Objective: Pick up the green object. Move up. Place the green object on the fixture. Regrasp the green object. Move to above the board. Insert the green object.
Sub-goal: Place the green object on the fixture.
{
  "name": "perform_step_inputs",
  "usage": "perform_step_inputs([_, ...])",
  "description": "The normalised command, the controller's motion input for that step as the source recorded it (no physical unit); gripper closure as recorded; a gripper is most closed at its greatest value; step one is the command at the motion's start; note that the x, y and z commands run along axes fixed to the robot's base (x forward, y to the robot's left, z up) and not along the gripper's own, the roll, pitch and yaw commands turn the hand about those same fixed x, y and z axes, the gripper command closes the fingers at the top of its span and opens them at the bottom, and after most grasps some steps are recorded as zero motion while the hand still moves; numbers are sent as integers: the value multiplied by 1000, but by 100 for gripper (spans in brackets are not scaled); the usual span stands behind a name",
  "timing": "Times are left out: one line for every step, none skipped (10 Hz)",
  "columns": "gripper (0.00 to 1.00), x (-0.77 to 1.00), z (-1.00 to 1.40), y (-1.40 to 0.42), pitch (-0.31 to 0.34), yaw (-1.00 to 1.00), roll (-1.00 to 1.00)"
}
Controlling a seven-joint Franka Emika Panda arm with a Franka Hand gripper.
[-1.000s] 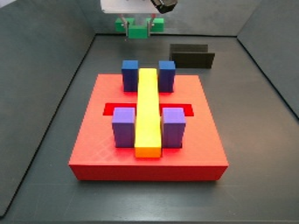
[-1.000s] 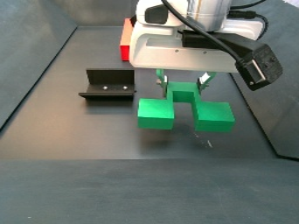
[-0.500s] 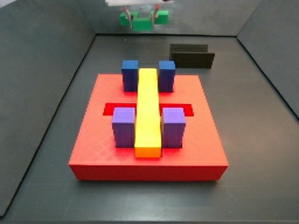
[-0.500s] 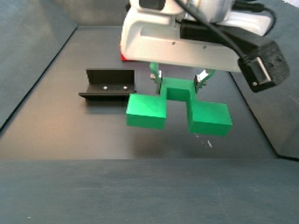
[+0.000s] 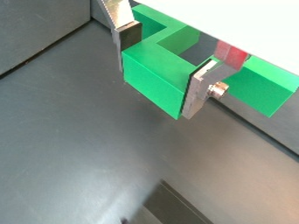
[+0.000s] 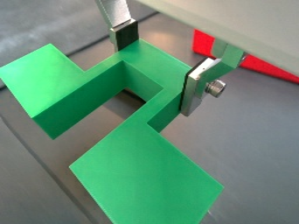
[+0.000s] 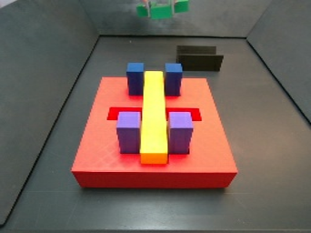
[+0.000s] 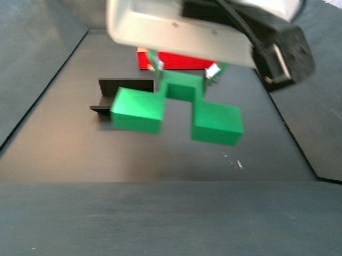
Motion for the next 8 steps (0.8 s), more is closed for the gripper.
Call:
perform_step_inputs([100, 751, 251, -169, 157, 274, -11])
perform_step_inputs([100, 737, 217, -160, 217, 300, 0])
perform_step_inputs([100, 757, 194, -120, 277, 206, -117])
perform_step_inputs([100, 797, 157, -100, 403, 177, -51])
perform_step_inputs([100, 780, 140, -83, 374, 160, -231])
perform_step_inputs([100, 651, 117, -17, 311, 89, -466])
perform_step_inputs([100, 589, 171, 0, 294, 0, -609])
perform_step_inputs([100, 469, 260, -66, 217, -111, -777])
